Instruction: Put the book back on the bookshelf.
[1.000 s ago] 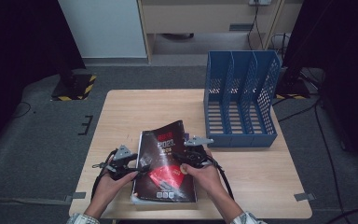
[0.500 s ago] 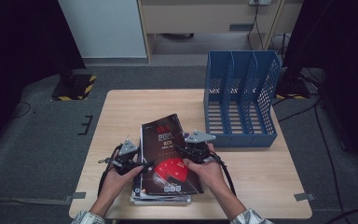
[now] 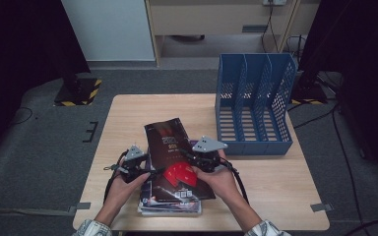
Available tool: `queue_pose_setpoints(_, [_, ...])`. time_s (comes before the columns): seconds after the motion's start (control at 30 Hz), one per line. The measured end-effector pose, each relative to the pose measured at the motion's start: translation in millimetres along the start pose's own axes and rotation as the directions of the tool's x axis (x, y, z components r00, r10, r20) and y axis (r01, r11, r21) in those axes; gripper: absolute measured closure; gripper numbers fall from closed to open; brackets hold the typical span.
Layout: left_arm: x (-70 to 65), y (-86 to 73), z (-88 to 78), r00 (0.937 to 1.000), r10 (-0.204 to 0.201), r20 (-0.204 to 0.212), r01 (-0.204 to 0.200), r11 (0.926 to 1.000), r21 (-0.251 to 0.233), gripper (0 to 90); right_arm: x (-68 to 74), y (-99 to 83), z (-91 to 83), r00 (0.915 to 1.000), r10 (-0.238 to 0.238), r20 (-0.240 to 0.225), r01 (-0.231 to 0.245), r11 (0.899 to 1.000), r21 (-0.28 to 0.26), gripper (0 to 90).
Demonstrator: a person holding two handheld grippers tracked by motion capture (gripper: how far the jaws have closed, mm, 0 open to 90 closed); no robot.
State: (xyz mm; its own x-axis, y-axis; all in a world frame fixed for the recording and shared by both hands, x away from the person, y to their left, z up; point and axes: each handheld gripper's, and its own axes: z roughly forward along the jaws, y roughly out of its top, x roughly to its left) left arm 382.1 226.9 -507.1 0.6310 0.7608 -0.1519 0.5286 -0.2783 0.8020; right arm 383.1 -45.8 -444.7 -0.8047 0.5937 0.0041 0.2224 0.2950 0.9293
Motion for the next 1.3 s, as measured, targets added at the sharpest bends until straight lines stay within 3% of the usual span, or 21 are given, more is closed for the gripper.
queue_pose_setpoints(0.17, [2.8,-2.1,-2.9,0.9997,-0.009,0.023,0.009,0.9999,-0.008,12.7,-0.1,3.2,-0.6,0.9999,-0.005,-0.009,0.005,1.000,-0.025,85.3])
queue_pose_setpoints(0.33, [6.8,2.3,-9.4,0.9997,-0.006,0.022,0.008,0.9964,-0.085,12.6,8.5,15.0,-0.2,0.9982,-0.046,-0.038,0.044,0.998,-0.053,85.6])
queue_pose_setpoints(0.47, [10.5,2.3,-6.5,0.9978,-0.039,0.053,0.044,0.9941,-0.099,12.2,12.7,20.8,-0.9,0.9957,-0.068,-0.062,0.063,0.995,-0.080,86.0])
queue_pose_setpoints(0.5, [10.5,2.3,-6.5,0.9978,-0.039,0.053,0.044,0.9941,-0.099,13.6,12.7,20.8,-0.9,0.9957,-0.068,-0.062,0.063,0.995,-0.080,86.0])
queue_pose_setpoints(0.53, [9.9,2.1,-7.1,0.9963,-0.032,0.080,0.040,0.9941,-0.101,18.1,13.5,21.7,-1.8,0.9954,-0.068,-0.067,0.062,0.994,-0.091,86.1])
queue_pose_setpoints(0.63, [8.1,1.8,-7.8,0.9968,-0.014,0.079,0.021,0.9955,-0.092,20.6,13.4,22.1,-3.0,0.9947,-0.075,-0.069,0.068,0.992,-0.104,86.3])
queue_pose_setpoints(0.73, [11.0,1.4,-10.4,0.9959,-0.034,0.084,0.041,0.9950,-0.091,28.2,12.5,23.0,-4.1,0.9947,-0.071,-0.075,0.063,0.992,-0.109,86.3])
queue_pose_setpoints(0.87, [19.4,1.6,-13.8,0.9922,-0.077,0.099,0.085,0.9925,-0.088,46.7,10.6,20.6,-4.0,0.9944,-0.073,-0.077,0.064,0.992,-0.112,86.4])
queue_pose_setpoints(0.9, [20.3,1.7,-14.5,0.9920,-0.083,0.095,0.091,0.9920,-0.088,55.9,9.1,18.6,-3.9,0.9947,-0.067,-0.078,0.058,0.992,-0.110,86.5])
queue_pose_setpoints(0.93, [21.2,2.0,-15.2,0.9918,-0.092,0.089,0.100,0.9917,-0.082,55.9,9.1,18.6,-3.9,0.9947,-0.067,-0.078,0.058,0.992,-0.110,86.5])
queue_pose_setpoints(1.0, [21.6,2.3,-16.2,0.9927,-0.094,0.075,0.100,0.9918,-0.079,67.7,8.1,14.8,-3.1,0.9955,-0.056,-0.076,0.047,0.993,-0.110,86.5])
queue_pose_setpoints(1.13, [23.9,1.8,-20.5,0.9913,-0.099,0.087,0.105,0.9918,-0.072,74.4,7.7,13.4,-3.0,0.9955,-0.060,-0.073,0.053,0.993,-0.104,86.5])
queue_pose_setpoints(1.2, [26.1,2.0,-23.3,0.9876,-0.118,0.103,0.127,0.9889,-0.078,77.8,6.5,13.8,-3.1,0.9959,-0.056,-0.071,0.048,0.993,-0.106,86.4])
queue_pose_setpoints(1.3, [23.4,3.8,-26.0,0.9922,-0.087,0.089,0.094,0.9925,-0.079,83.3,6.2,13.1,-3.8,0.9967,-0.056,-0.058,0.050,0.993,-0.104,85.8])
